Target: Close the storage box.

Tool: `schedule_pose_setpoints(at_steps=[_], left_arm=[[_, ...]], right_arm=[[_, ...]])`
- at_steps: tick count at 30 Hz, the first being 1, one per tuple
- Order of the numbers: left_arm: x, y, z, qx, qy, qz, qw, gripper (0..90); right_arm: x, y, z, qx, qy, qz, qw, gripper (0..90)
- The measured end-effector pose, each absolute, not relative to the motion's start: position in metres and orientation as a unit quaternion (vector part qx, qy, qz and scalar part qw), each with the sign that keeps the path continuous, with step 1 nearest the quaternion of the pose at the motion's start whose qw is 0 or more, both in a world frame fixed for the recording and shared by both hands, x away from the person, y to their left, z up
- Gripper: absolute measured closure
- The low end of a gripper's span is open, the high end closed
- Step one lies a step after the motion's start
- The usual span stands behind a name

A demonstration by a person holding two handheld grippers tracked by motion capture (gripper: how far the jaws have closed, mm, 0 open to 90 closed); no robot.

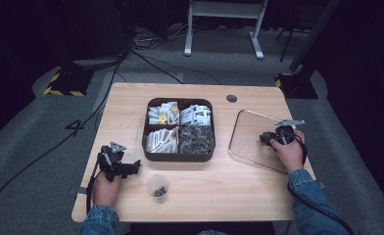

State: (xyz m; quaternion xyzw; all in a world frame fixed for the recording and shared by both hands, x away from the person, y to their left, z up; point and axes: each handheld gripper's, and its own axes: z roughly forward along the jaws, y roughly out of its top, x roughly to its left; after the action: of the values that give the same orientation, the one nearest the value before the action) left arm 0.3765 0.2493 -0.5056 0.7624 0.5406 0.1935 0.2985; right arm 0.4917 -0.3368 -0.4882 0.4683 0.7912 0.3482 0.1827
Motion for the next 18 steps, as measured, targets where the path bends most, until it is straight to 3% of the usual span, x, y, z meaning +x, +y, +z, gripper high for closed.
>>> schedule_pose_setpoints(at_steps=[18], left_arm=[[0.377,0.249,-0.506,0.763,0.540,0.193,0.299,0.0]], right_arm=[[0.474,-0.339,-0.451,0.454,0.784,0.383,0.183,58.5]])
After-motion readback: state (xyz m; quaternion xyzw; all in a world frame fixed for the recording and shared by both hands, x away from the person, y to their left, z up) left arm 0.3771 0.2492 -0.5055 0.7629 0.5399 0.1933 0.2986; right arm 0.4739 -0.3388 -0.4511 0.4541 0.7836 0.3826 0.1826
